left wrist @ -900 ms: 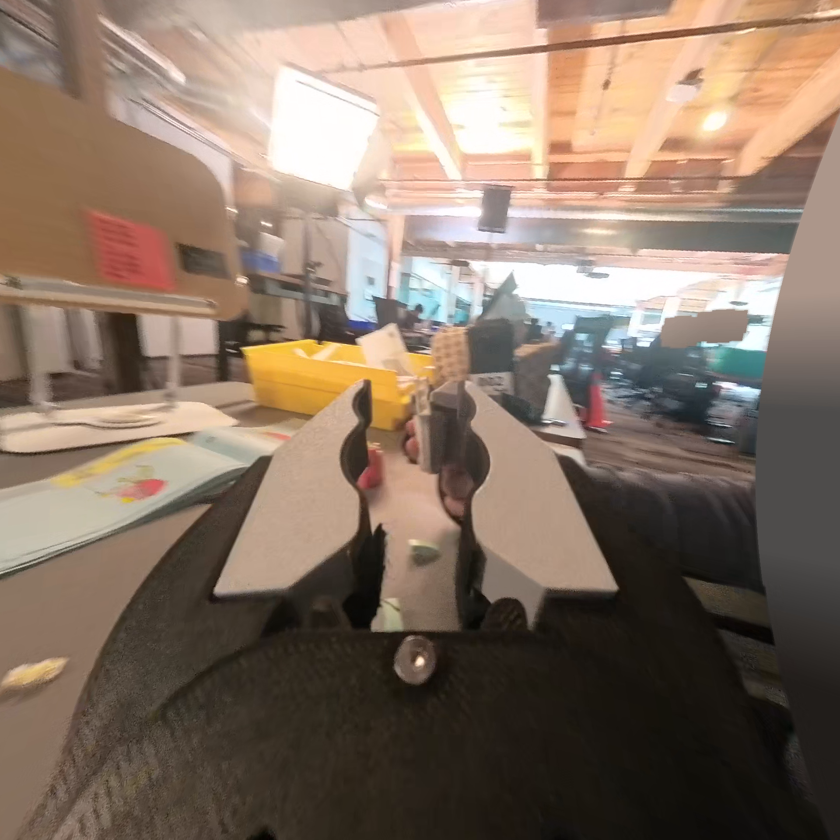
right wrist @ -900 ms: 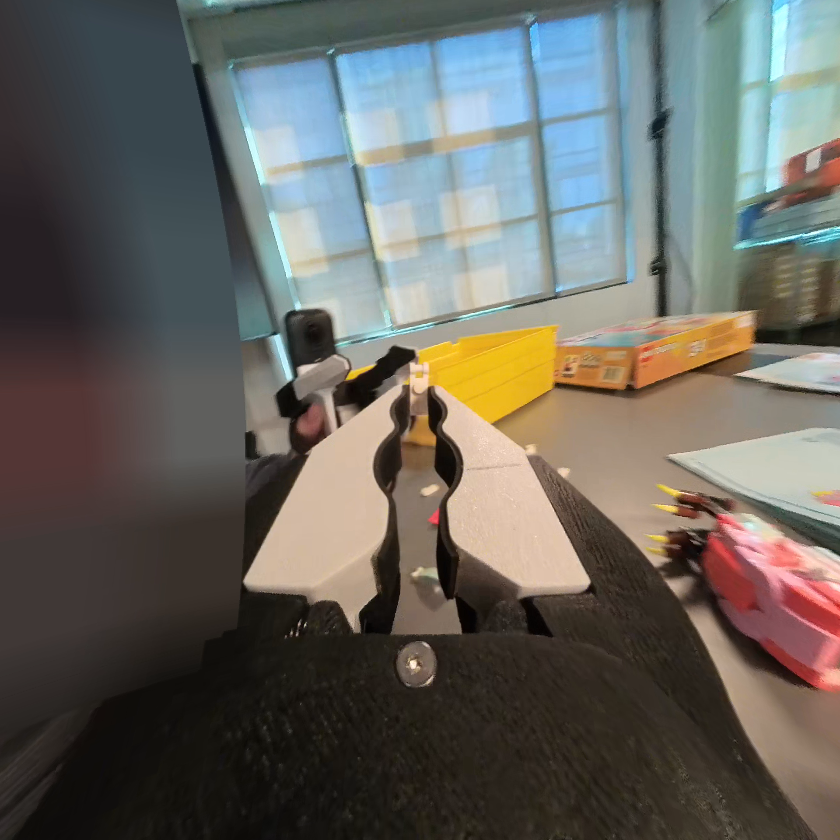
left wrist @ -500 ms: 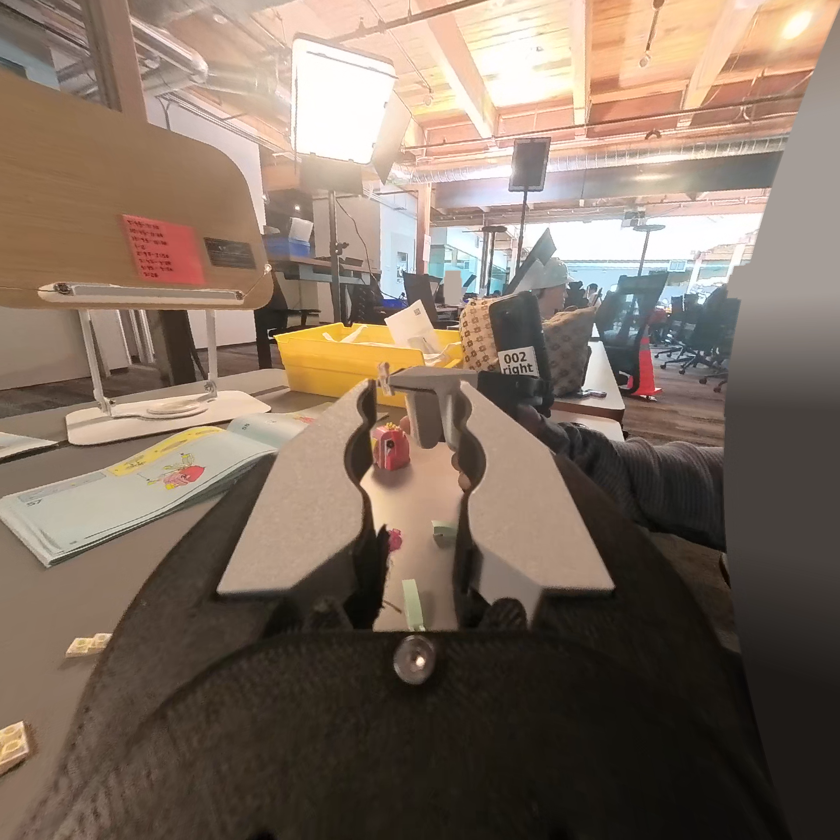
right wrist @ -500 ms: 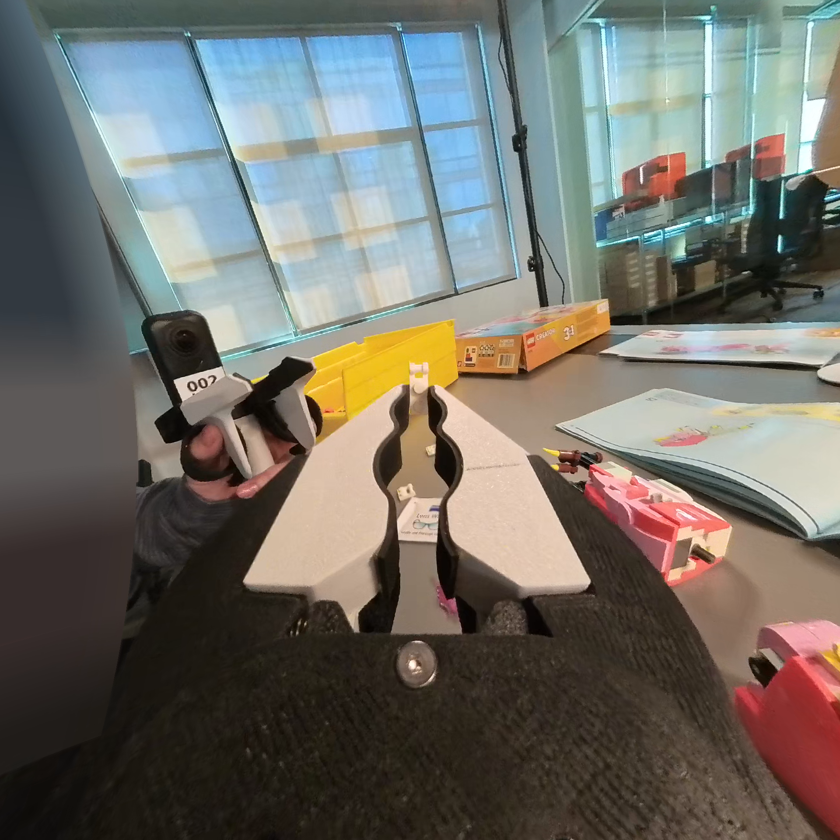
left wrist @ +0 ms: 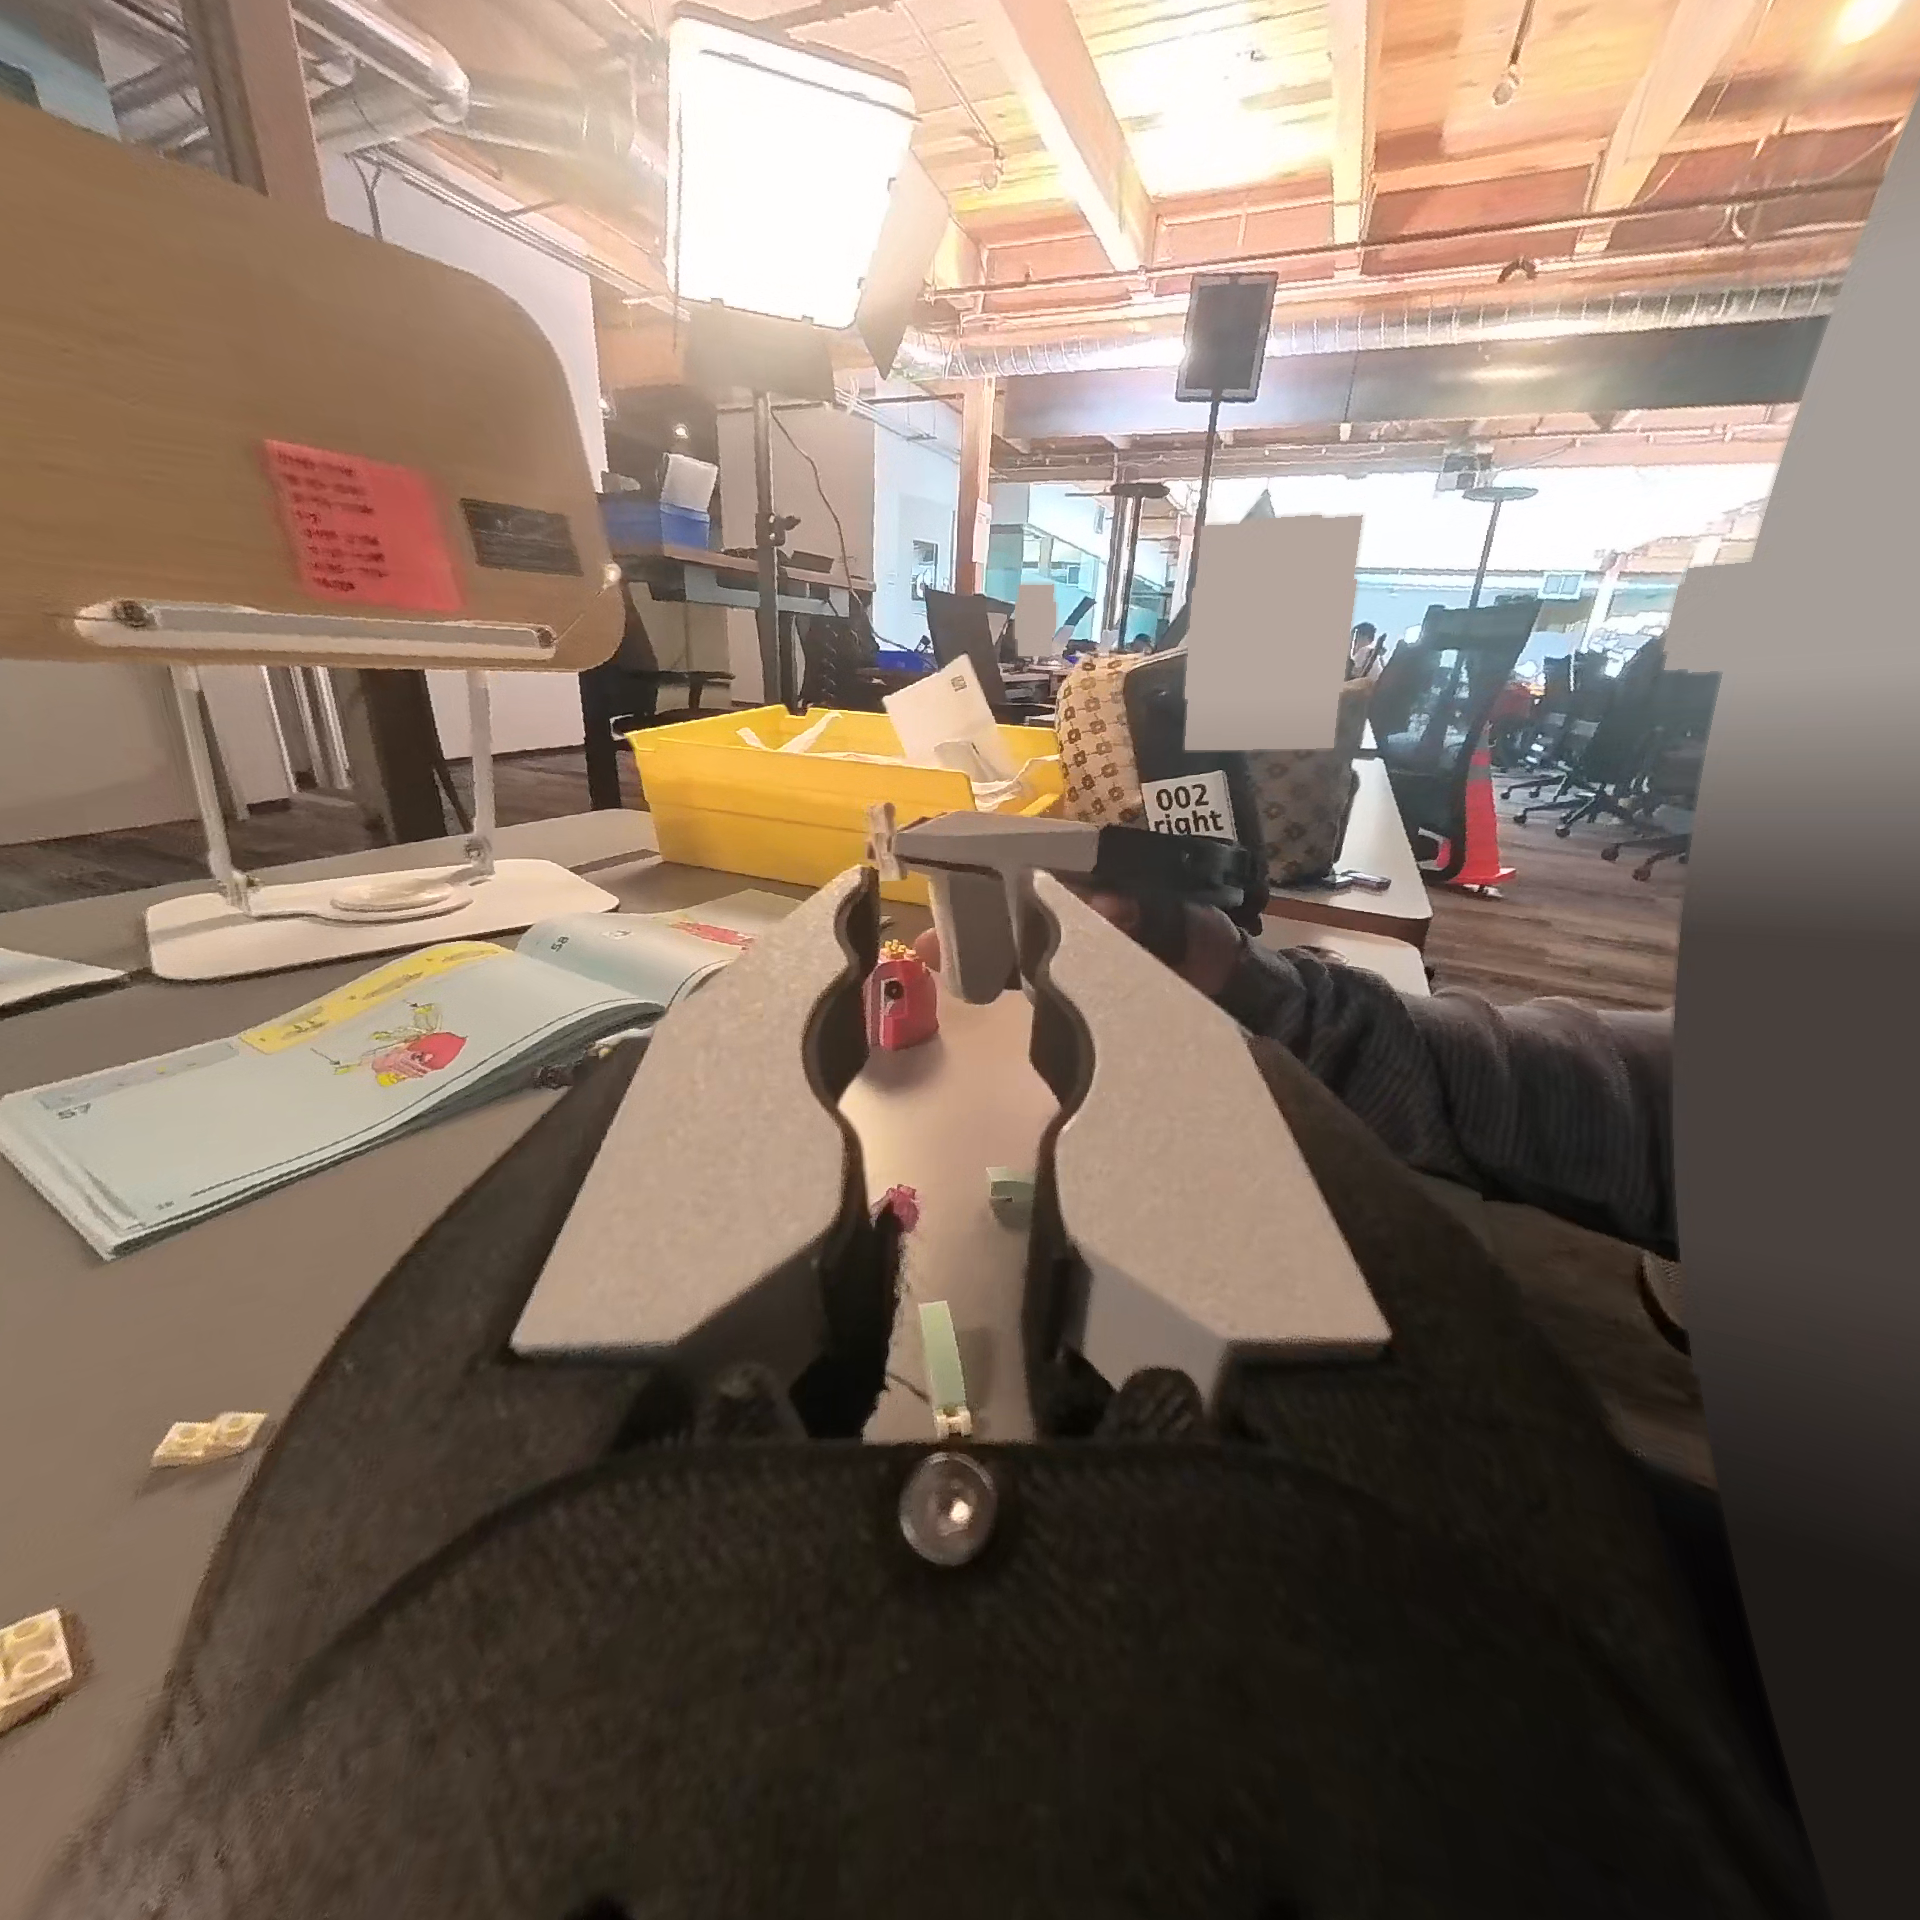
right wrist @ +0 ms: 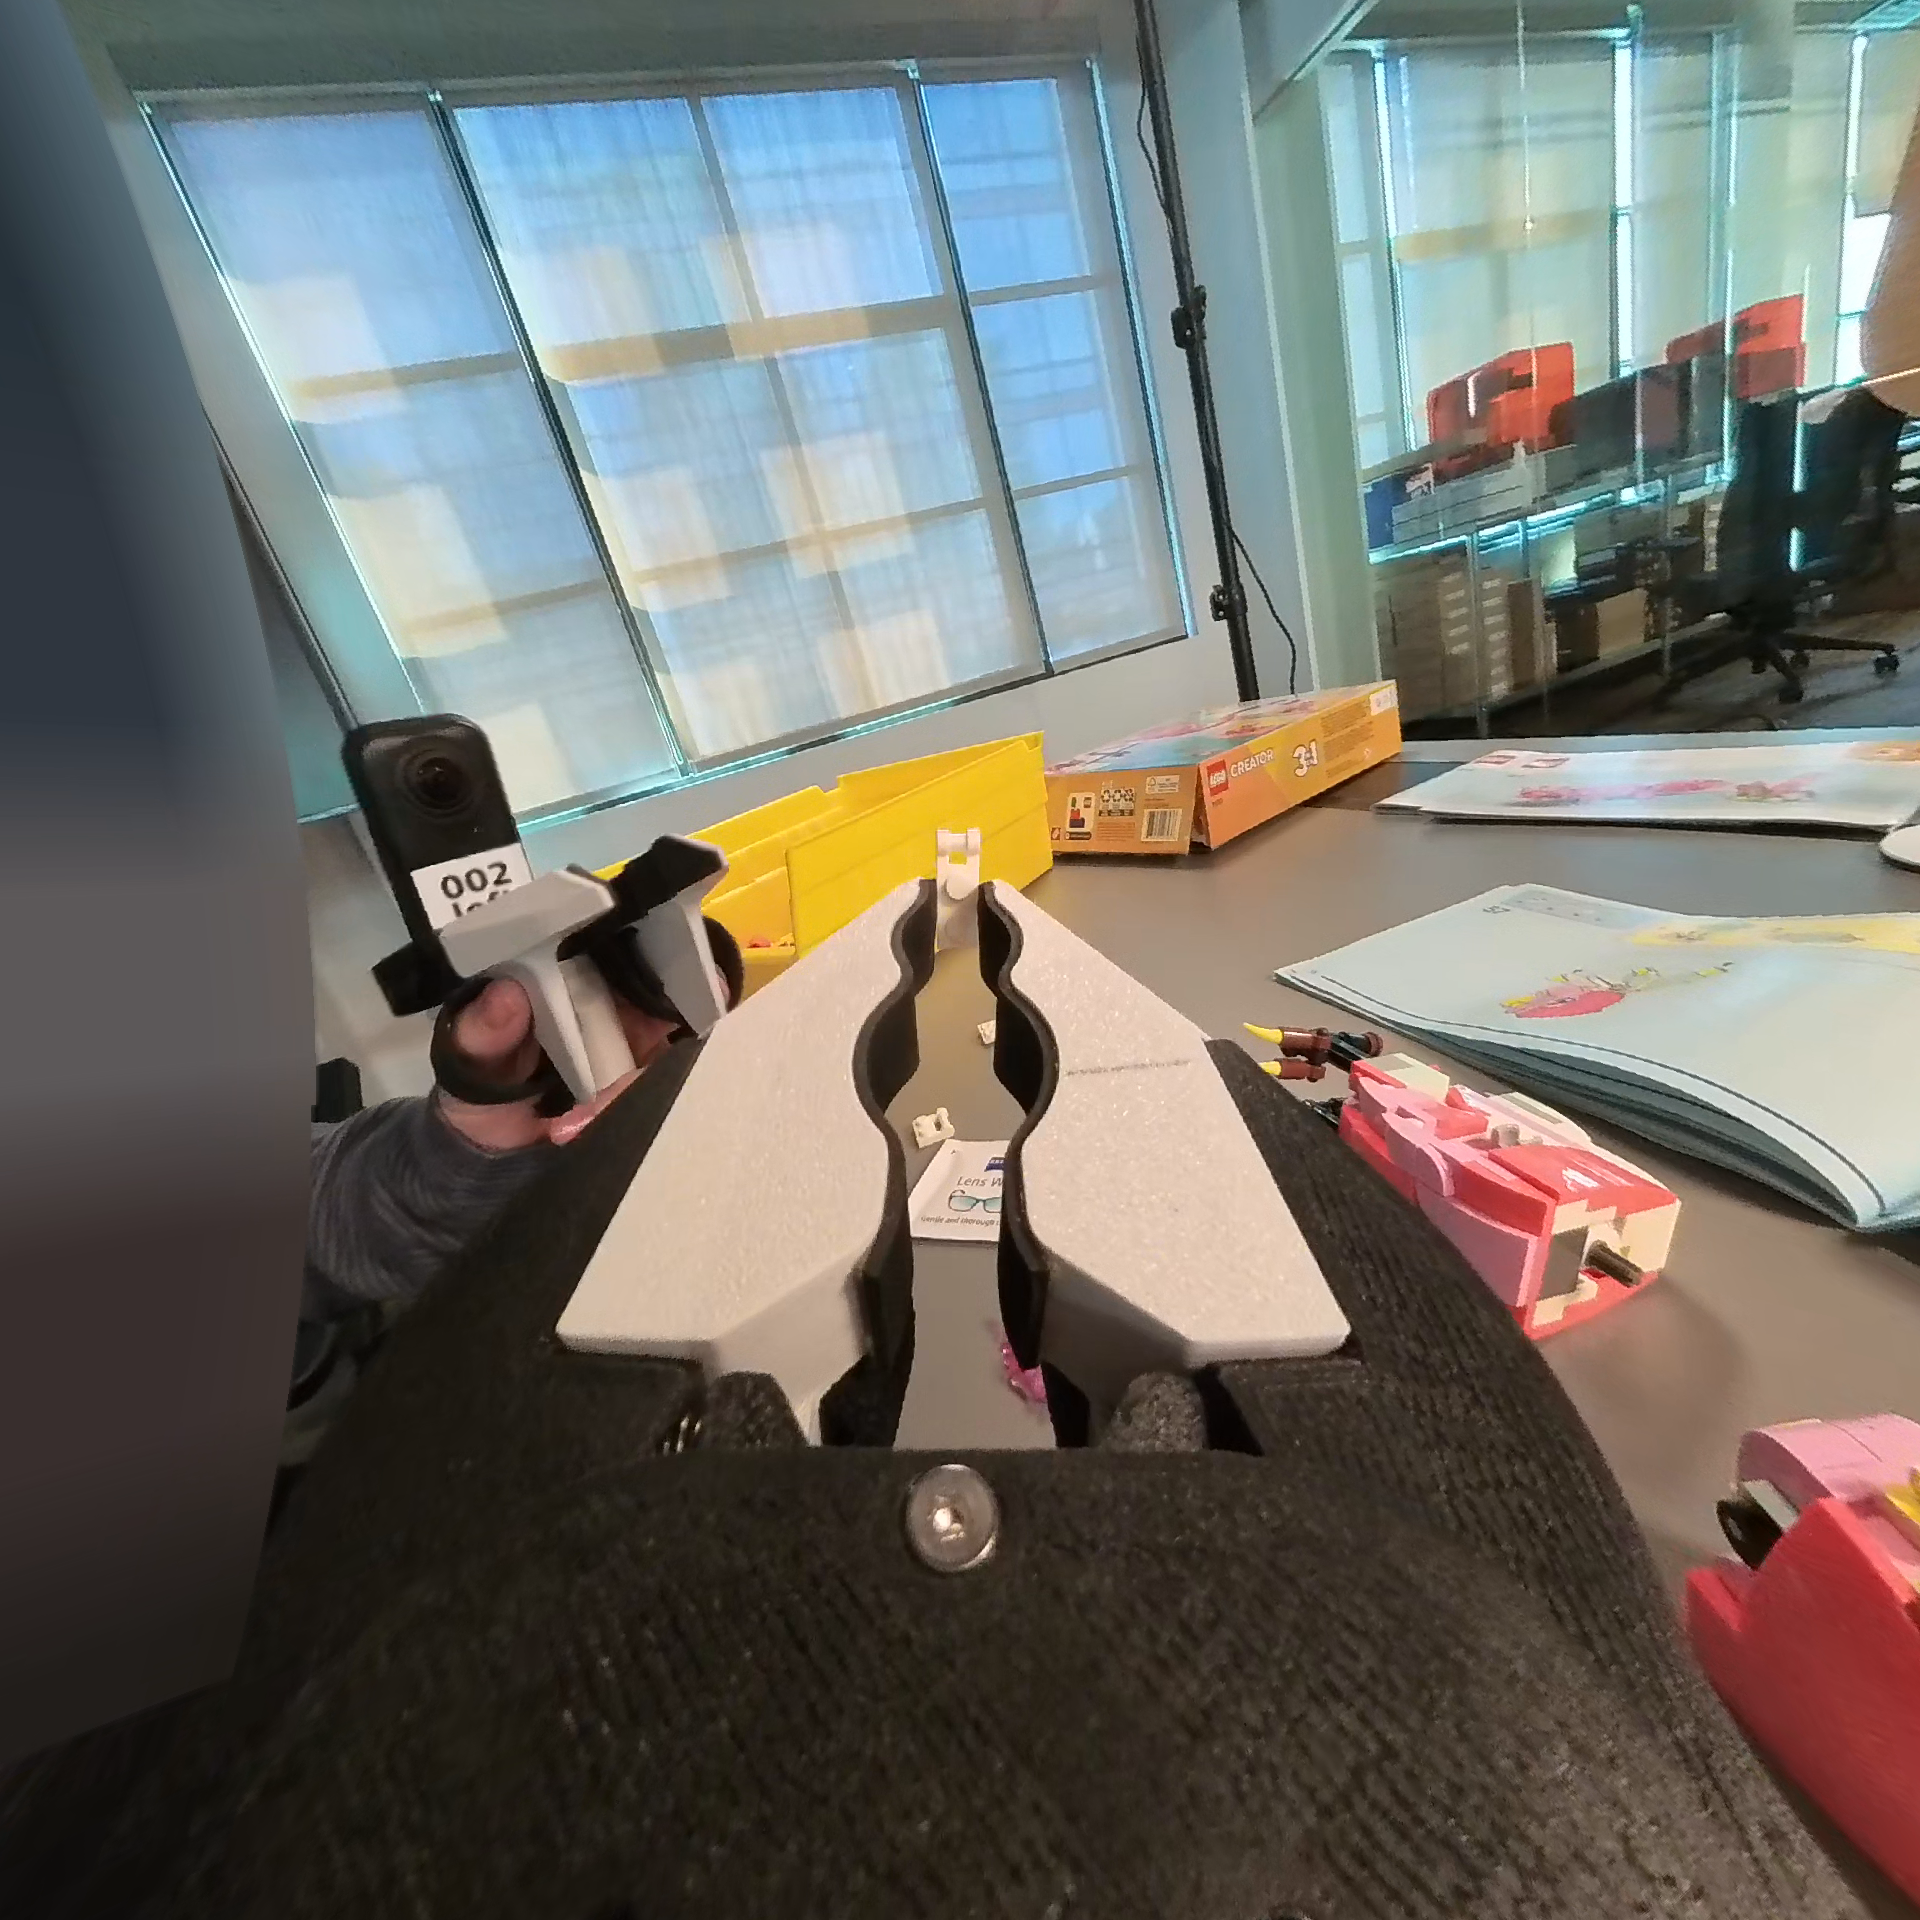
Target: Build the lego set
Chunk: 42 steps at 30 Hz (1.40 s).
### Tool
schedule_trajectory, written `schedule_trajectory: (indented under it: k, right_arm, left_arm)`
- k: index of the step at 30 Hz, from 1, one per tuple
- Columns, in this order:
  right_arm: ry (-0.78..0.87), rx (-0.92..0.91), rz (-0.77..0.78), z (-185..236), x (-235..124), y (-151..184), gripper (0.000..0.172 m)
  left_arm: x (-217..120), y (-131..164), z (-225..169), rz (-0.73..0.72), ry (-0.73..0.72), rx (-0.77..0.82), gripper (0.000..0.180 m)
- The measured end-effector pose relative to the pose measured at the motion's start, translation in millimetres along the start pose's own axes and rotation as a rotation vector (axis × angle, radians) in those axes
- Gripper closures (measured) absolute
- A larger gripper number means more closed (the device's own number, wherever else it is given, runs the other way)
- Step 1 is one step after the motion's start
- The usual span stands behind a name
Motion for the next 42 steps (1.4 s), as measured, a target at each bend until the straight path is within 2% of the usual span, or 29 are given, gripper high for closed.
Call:
schedule_trajectory:
  k: [10, 20, 31, 33, 35, 38, 42]
  right_arm:
    - [-0.001, -0.001, 0.002, 0, 0, 1, 0.165]
    - [-0.002, -0.003, 0.007, 1, 1, 1, 0.165]
    - [-0.023, -0.033, 0.036, 6, 2, 4, 0.165]
    - [-0.052, -0.089, 0.128, 12, 1, 11, 0.165]
    - [-0.042, -0.197, 0.286, 18, -2, 23, 0.165]
    - [-0.065, -0.349, 0.556, 33, -13, 44, 0.166]
    - [-0.102, -0.444, 0.939, 46, -29, 76, 0.166]
  left_arm:
    - [-4, -1, 9, -0.024, -0.022, -0.079, 0.157]
    - [-1, 1, 1, 0.012, -0.009, -0.013, 0.158]
    - [-2, -1, 2, 0.004, -0.015, -0.014, 0.159]
    - [-4, -3, 4, 0.0, -0.031, 0.006, 0.159]
    - [-8, -6, 7, 0.0, -0.061, 0.038, 0.159]
    - [-15, -10, 11, -0.003, -0.108, 0.083, 0.16]
    - [-14, -9, 9, 0.013, -0.112, 0.12, 0.162]
Point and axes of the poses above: each gripper's, where its closed fingertips meet, x out along the fingers, y out of its underside, z = x × y across the jaws, the point moved 4 cm from there along -x, back along the fingers, and after that the axes turned 3 degrees about y, right-handed, at the moved point
